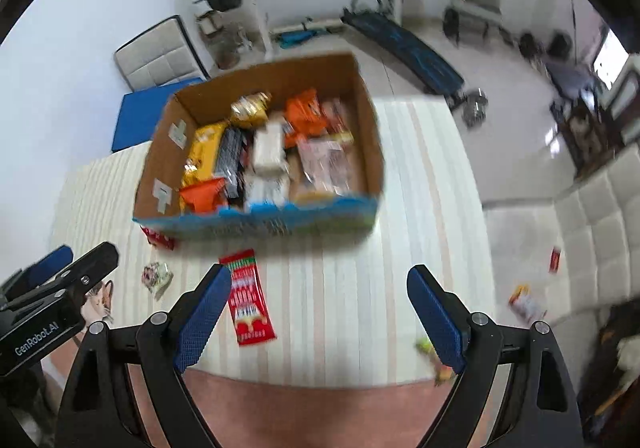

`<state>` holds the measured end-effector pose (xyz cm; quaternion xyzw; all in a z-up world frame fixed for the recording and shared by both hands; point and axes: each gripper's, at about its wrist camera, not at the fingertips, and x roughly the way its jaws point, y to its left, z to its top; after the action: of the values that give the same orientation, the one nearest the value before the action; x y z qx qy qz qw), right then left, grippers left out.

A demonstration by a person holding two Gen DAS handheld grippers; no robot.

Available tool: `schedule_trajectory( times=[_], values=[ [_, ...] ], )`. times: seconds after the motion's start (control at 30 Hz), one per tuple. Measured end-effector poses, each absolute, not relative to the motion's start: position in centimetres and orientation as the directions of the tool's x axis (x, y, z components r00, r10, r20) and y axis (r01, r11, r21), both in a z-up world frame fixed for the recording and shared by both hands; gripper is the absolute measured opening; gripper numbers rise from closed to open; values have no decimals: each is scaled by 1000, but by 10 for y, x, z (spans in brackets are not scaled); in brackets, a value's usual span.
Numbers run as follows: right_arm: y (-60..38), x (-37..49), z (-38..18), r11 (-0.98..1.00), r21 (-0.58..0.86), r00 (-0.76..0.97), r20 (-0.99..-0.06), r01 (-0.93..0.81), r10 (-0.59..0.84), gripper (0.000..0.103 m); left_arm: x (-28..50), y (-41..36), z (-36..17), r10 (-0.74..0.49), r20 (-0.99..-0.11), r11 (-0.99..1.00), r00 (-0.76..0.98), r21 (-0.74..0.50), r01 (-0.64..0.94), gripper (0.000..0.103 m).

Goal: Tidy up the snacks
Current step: 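Grasp the red long packet with the left tool while the right grasps the candy-ball bag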

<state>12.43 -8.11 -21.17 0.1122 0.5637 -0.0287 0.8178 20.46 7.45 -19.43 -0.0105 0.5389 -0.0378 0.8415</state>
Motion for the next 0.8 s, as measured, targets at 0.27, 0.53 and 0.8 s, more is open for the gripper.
schedule_trajectory(
  times=[0.27,0.53,0.8],
  values=[
    [-174,74,-305,878,181,141,-981,443,132,92,189,58,-269,-44,-972,999,230,-37,36,88],
    [-207,66,-384,954,-31,-118,-993,297,4,92,190,28,-334,-26,-998,997,64,-21,76,88],
    [-194,85,-419,986,-143,-167,-978,90,-127,91,217,10,-379,-66,-995,997,-70,-68,41,88]
  ],
)
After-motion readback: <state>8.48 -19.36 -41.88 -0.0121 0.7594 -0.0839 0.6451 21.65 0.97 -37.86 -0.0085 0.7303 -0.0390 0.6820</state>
